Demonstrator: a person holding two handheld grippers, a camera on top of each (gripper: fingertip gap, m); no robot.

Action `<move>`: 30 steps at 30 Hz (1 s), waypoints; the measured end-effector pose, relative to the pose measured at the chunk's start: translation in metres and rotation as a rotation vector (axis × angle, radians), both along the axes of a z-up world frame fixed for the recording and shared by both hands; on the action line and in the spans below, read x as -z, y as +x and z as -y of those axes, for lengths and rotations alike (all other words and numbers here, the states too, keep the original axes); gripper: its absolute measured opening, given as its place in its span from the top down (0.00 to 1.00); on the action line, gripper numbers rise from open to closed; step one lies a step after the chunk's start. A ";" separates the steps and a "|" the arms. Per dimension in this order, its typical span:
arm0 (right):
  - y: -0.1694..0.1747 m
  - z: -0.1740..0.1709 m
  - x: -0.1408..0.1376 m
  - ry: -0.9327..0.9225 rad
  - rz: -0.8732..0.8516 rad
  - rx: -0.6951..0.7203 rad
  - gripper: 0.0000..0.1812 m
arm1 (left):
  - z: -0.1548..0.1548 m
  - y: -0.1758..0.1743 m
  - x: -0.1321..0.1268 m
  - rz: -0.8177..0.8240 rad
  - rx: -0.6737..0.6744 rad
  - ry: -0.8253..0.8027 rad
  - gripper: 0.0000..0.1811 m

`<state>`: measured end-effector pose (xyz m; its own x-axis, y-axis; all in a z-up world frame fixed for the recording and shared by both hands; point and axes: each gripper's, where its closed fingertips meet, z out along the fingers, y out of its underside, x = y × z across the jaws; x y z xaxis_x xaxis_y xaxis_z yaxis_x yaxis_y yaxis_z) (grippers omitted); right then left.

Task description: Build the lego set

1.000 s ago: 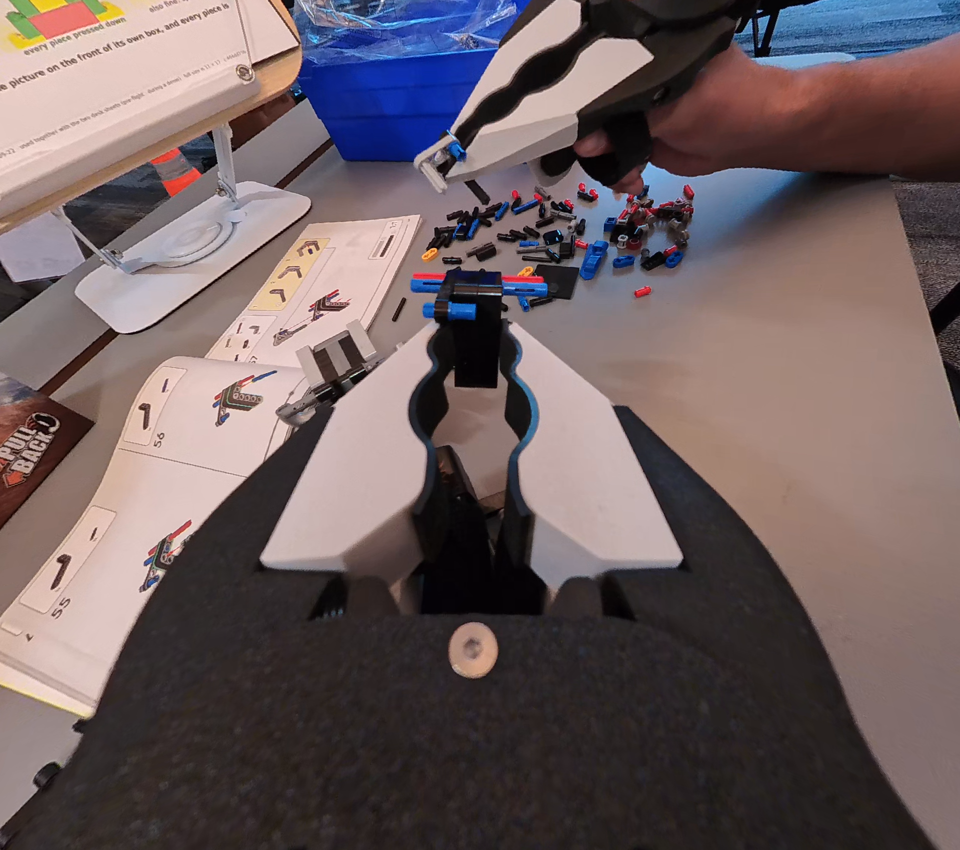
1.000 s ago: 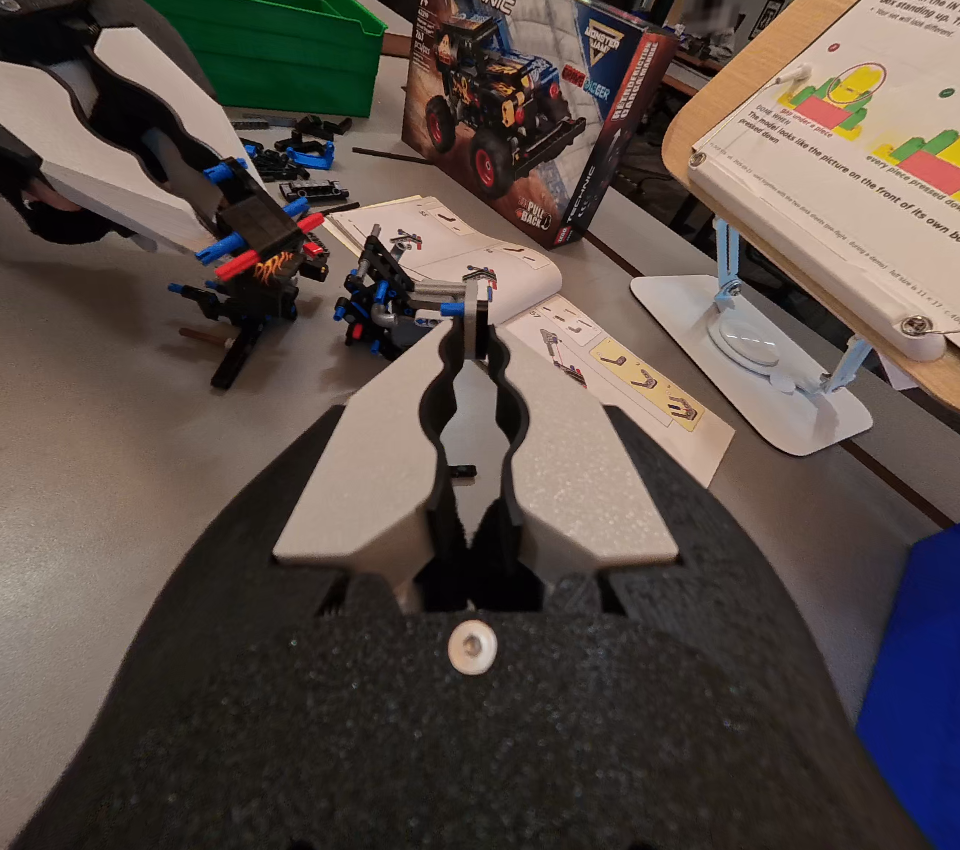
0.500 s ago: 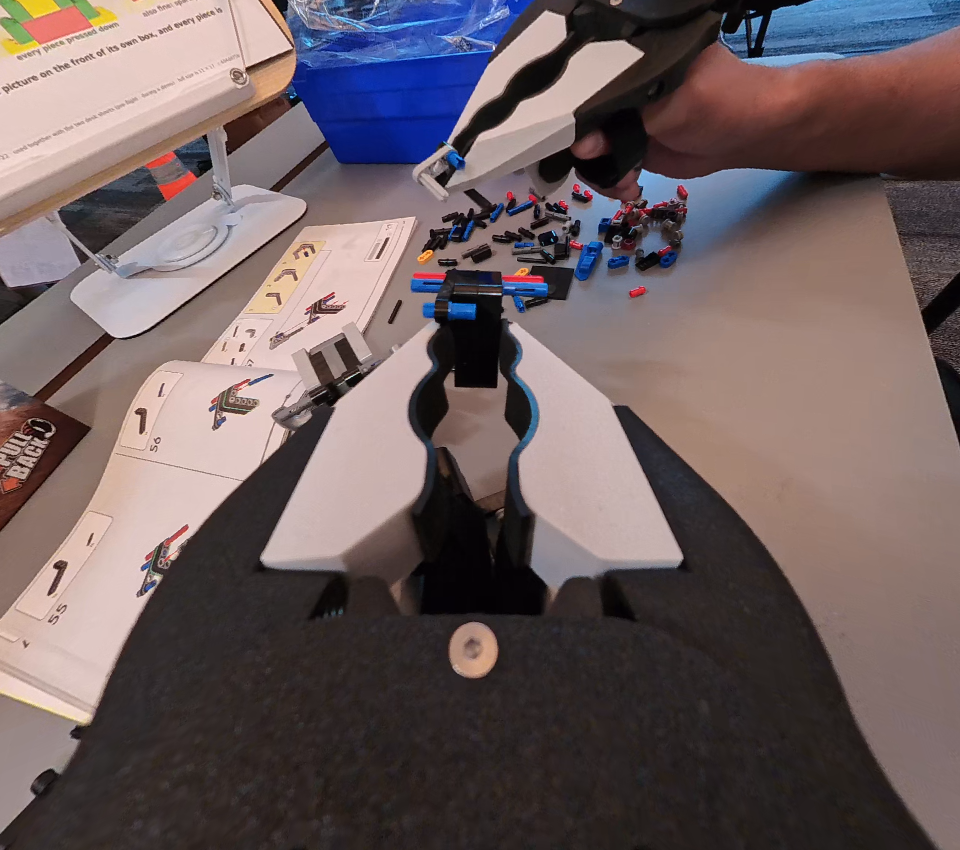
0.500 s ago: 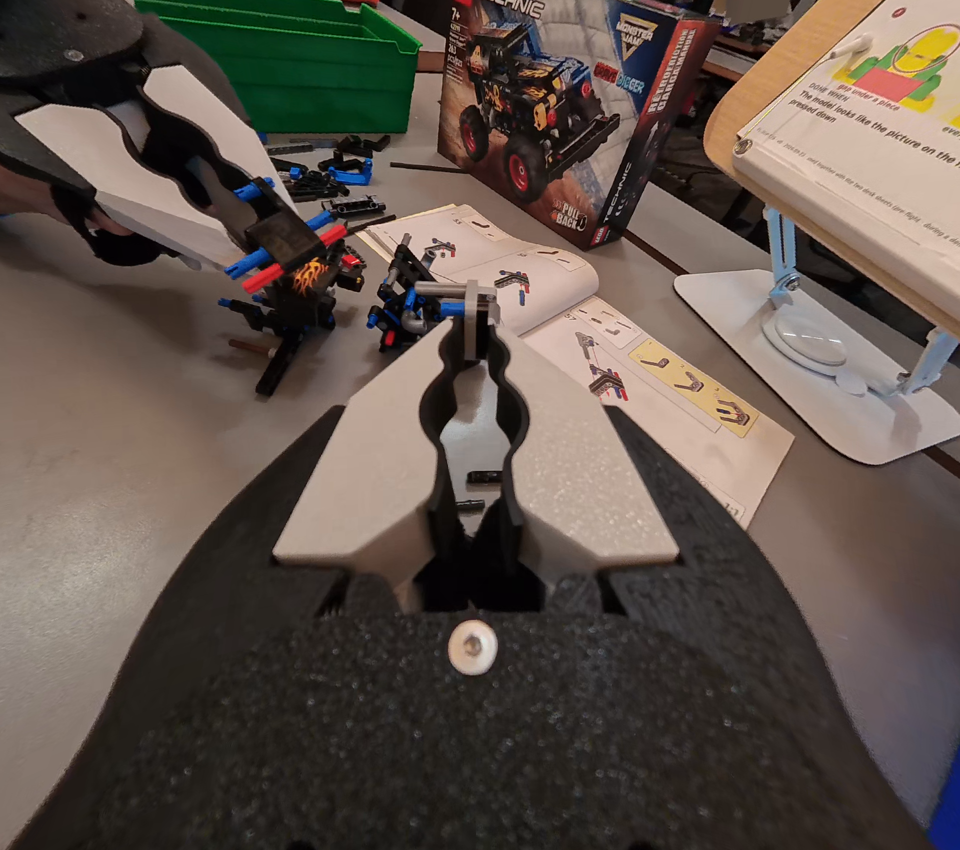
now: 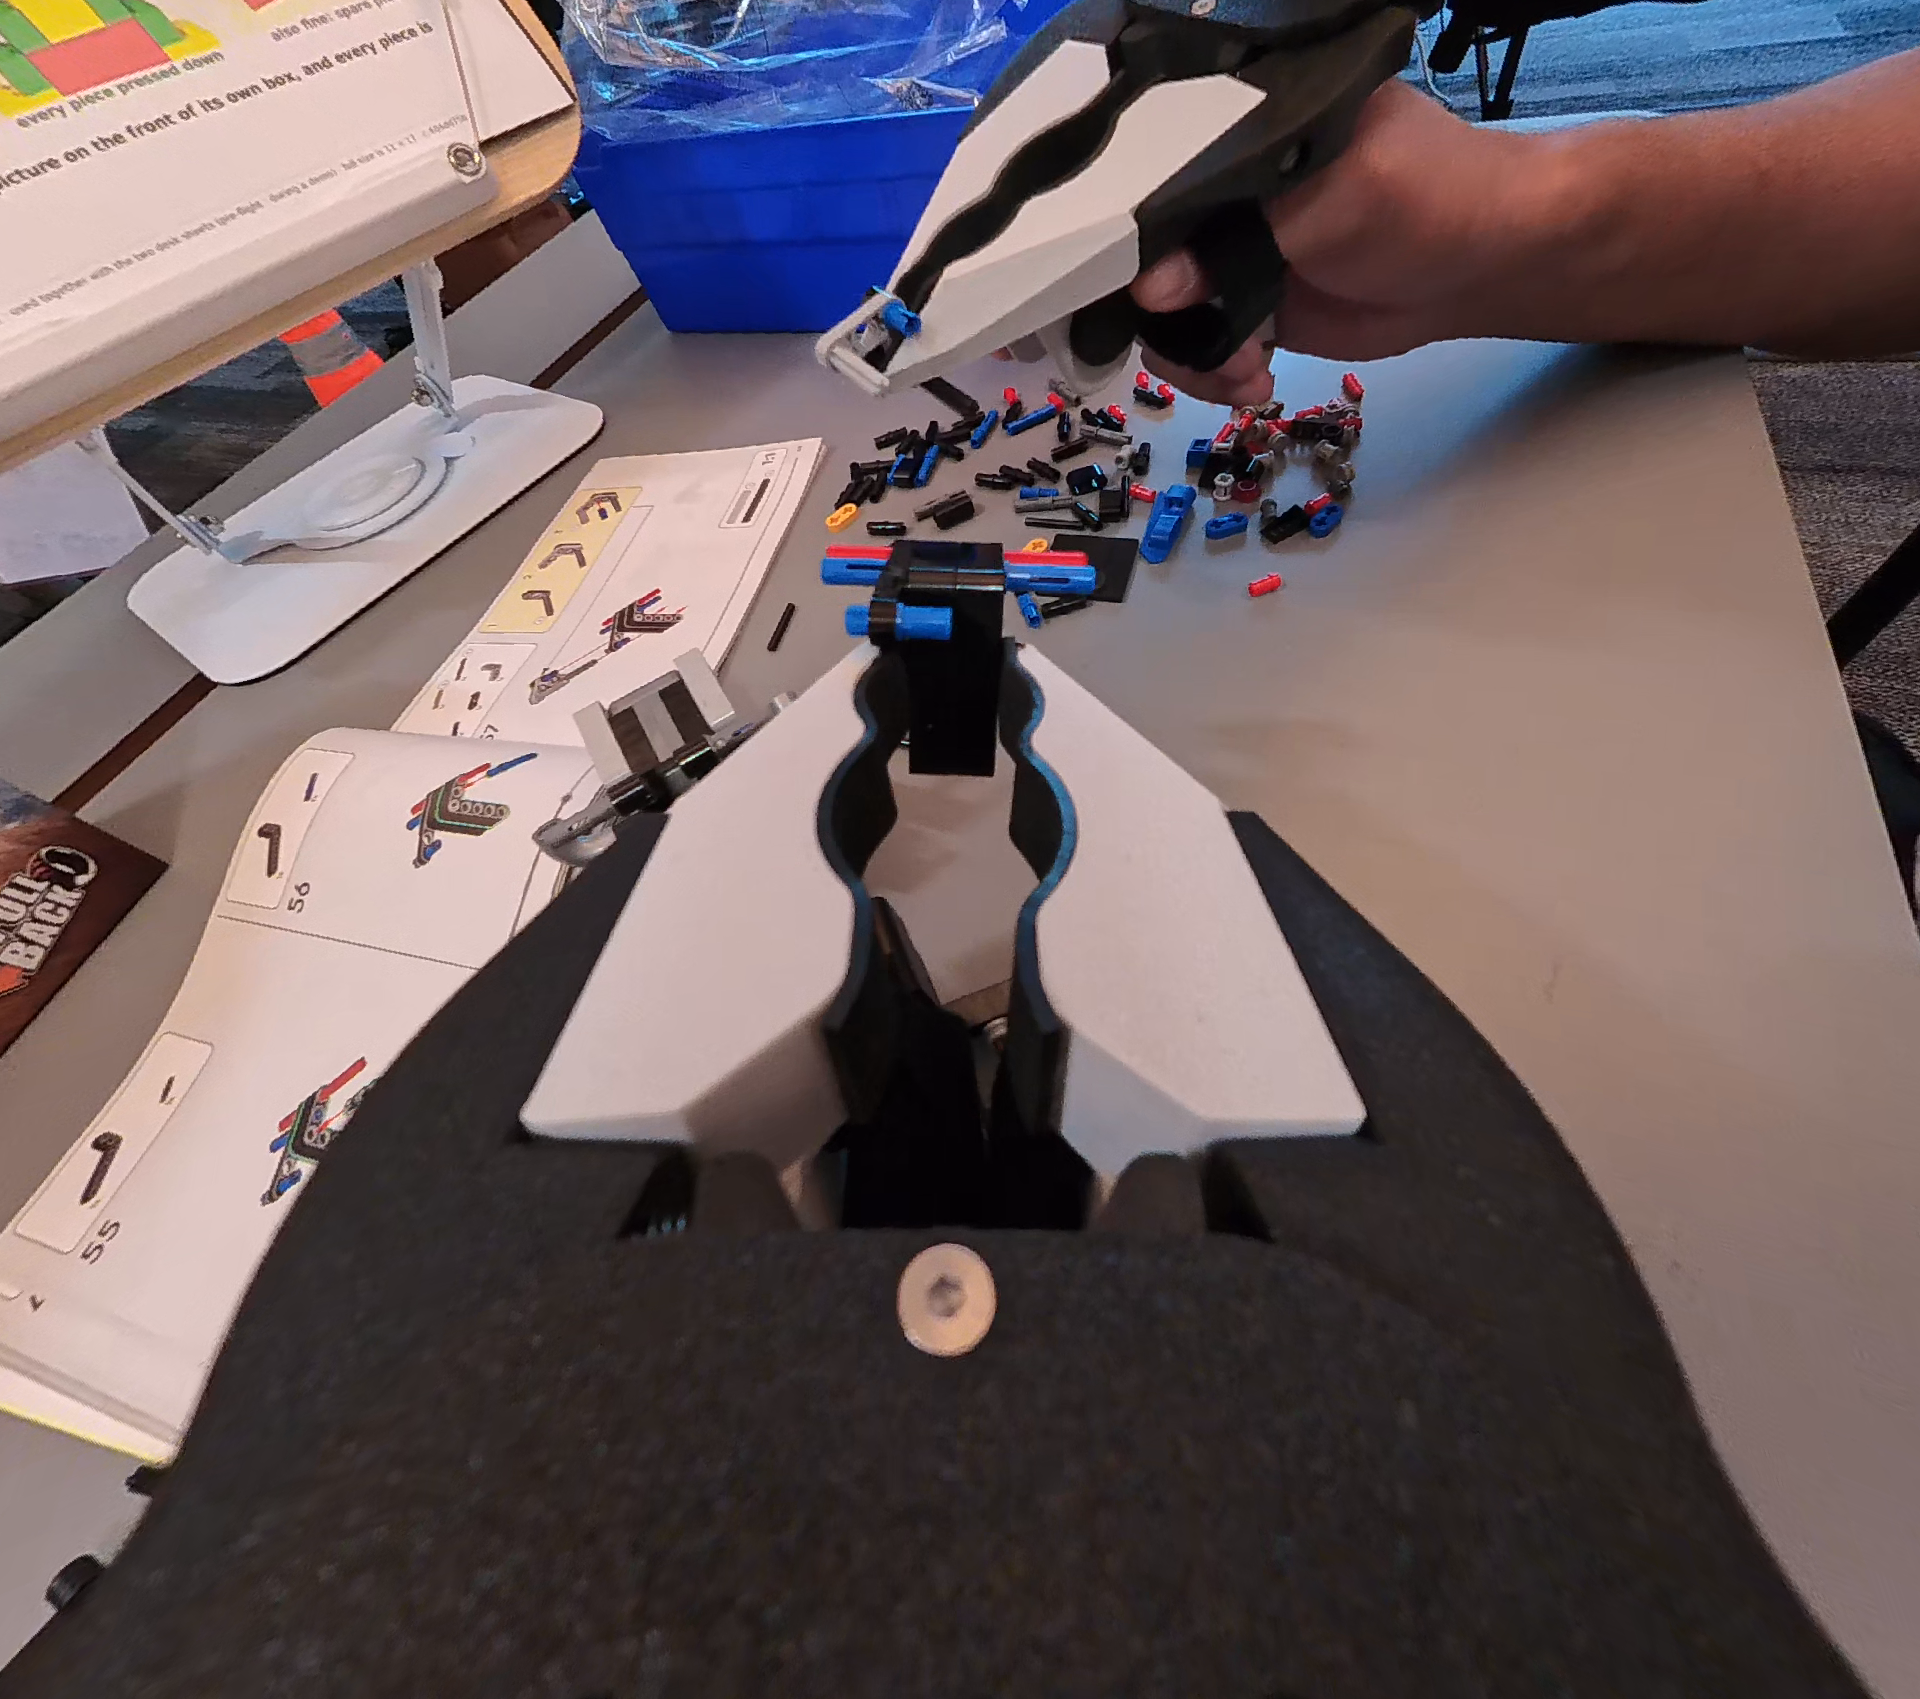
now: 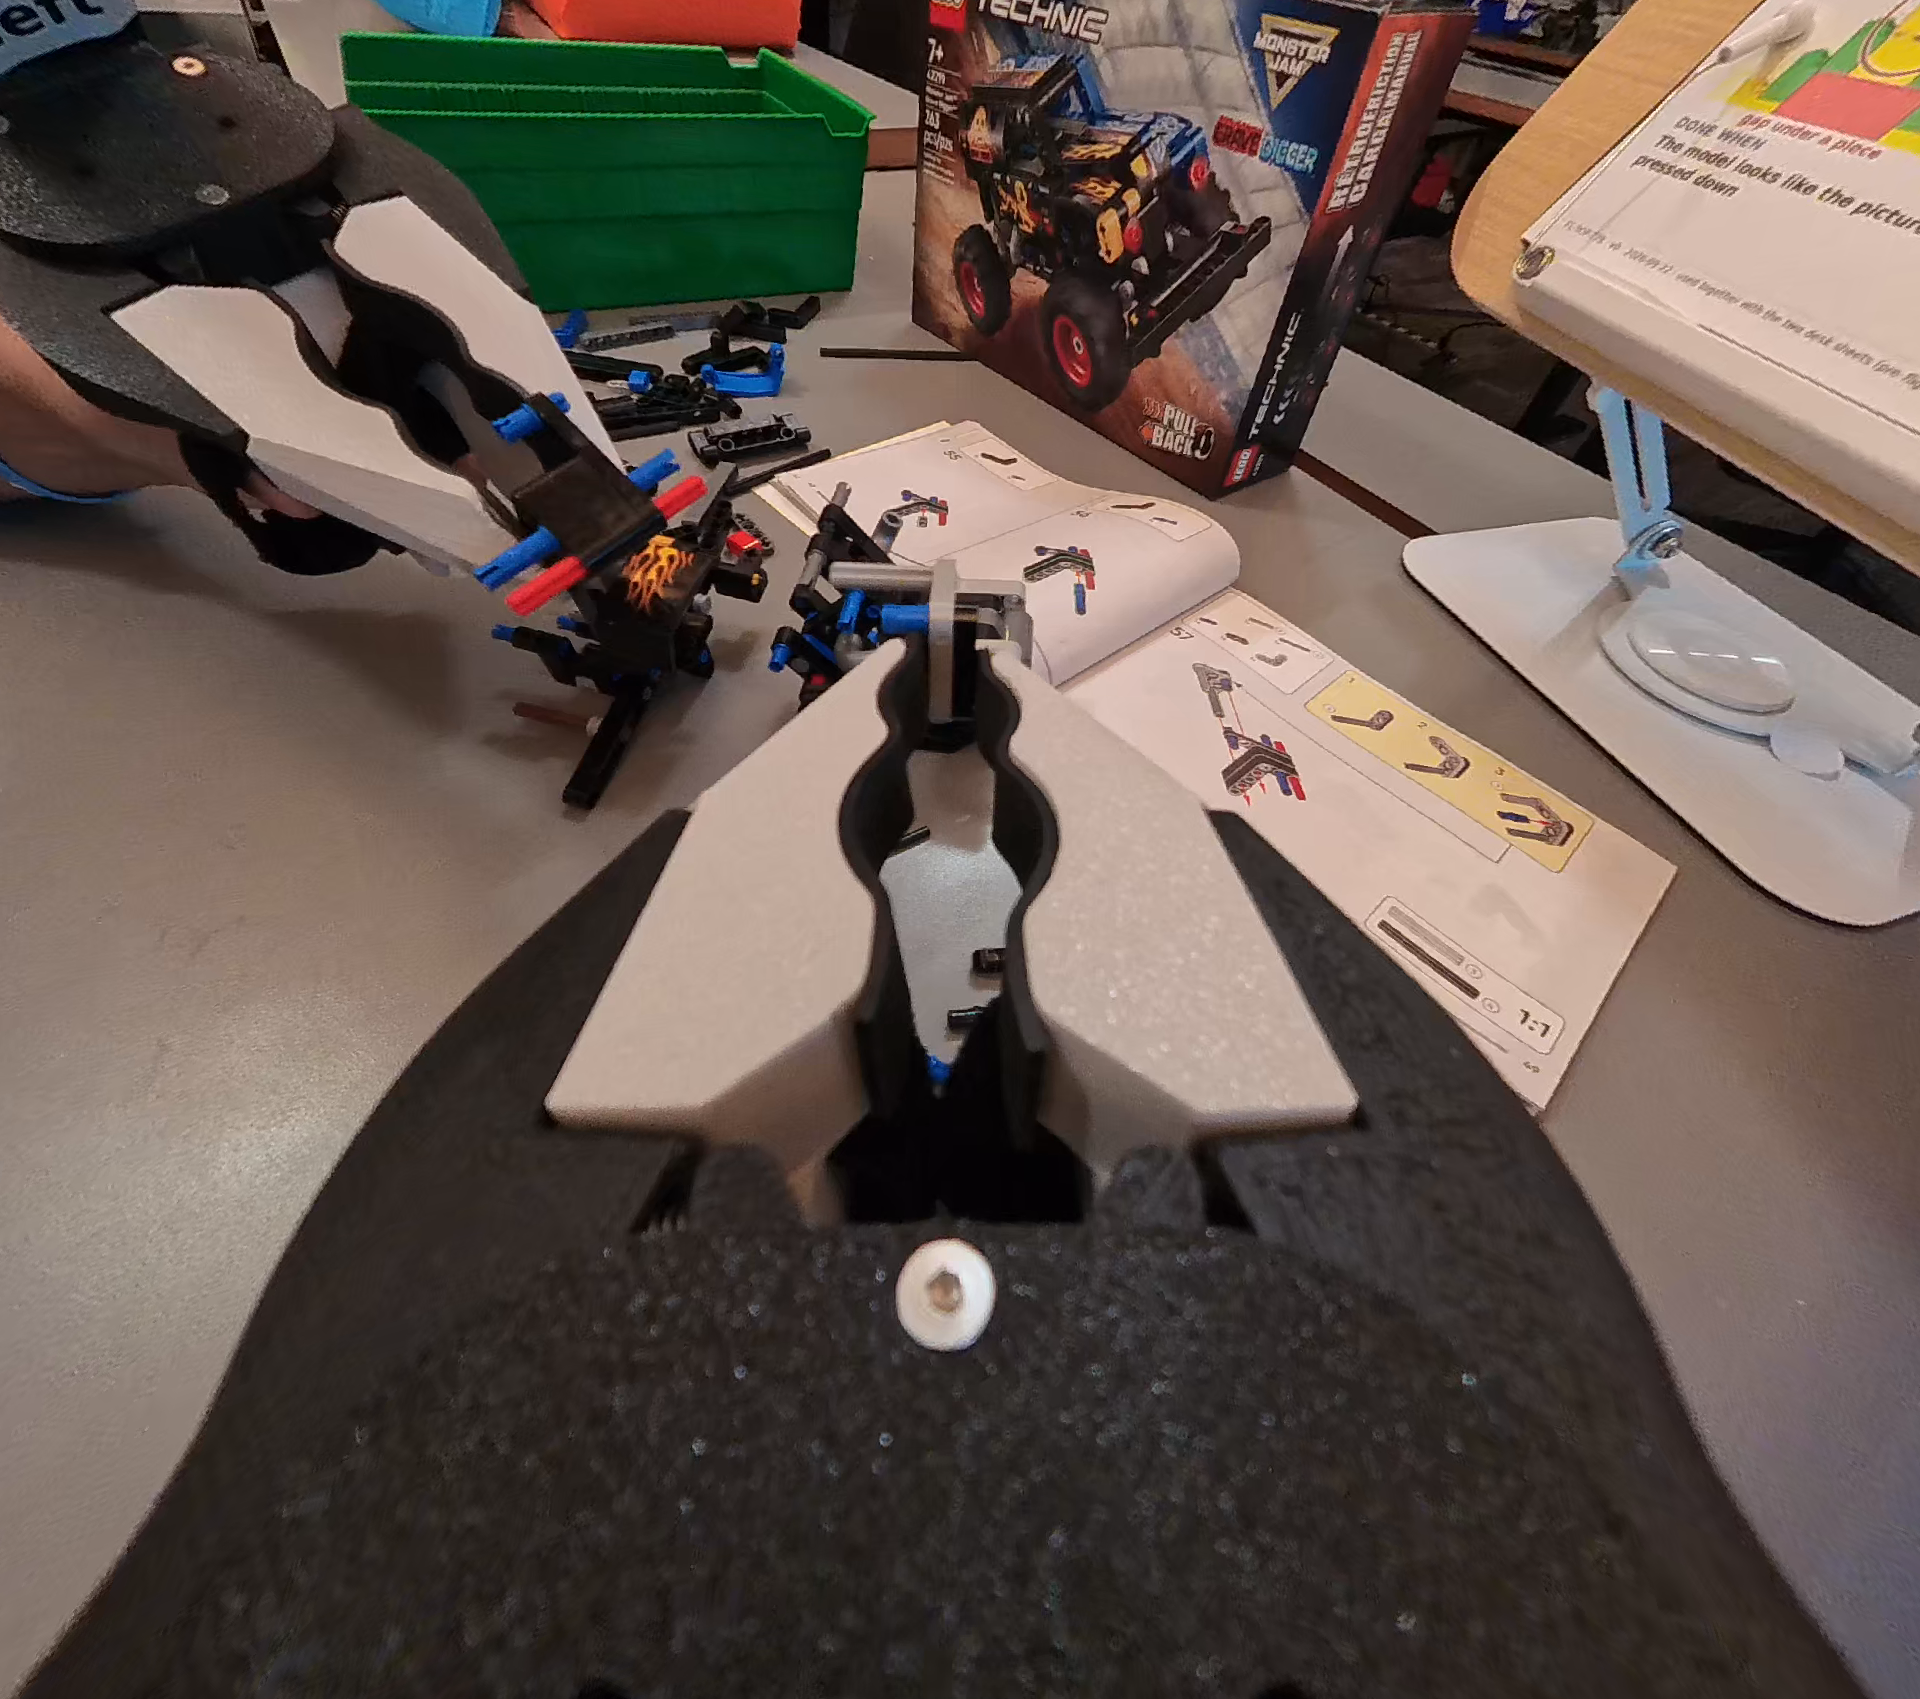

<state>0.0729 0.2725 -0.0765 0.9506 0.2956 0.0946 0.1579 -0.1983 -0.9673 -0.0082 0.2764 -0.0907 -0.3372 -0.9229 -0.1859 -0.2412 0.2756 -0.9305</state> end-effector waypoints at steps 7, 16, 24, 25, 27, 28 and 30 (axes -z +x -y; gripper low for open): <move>-0.001 0.000 0.001 -0.002 0.006 -0.005 0.96 | 0.000 0.000 0.000 0.000 0.001 0.001 0.92; -0.001 0.000 0.000 -0.003 0.005 -0.007 0.96 | 0.001 0.000 0.000 0.001 0.003 -0.003 0.92; -0.003 0.000 0.002 -0.010 0.006 -0.013 0.96 | 0.001 0.000 0.000 -0.002 0.008 -0.014 0.92; -0.003 0.000 0.002 -0.010 0.007 -0.013 0.96 | 0.001 0.000 0.000 -0.002 0.008 -0.016 0.92; -0.003 0.000 0.002 -0.010 0.006 -0.014 0.96 | 0.002 -0.001 -0.001 -0.004 0.012 -0.022 0.92; -0.003 0.000 0.002 -0.010 0.007 -0.014 0.96 | 0.002 -0.001 -0.001 -0.005 0.013 -0.026 0.92; -0.003 0.000 0.002 -0.010 0.009 -0.014 0.96 | 0.002 -0.001 -0.001 -0.005 0.013 -0.027 0.92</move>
<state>0.0695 0.2721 -0.0787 0.9454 0.3100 0.1003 0.1697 -0.2055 -0.9638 -0.0088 0.2748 -0.0902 -0.3502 -0.9230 -0.1594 -0.2424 0.2537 -0.9364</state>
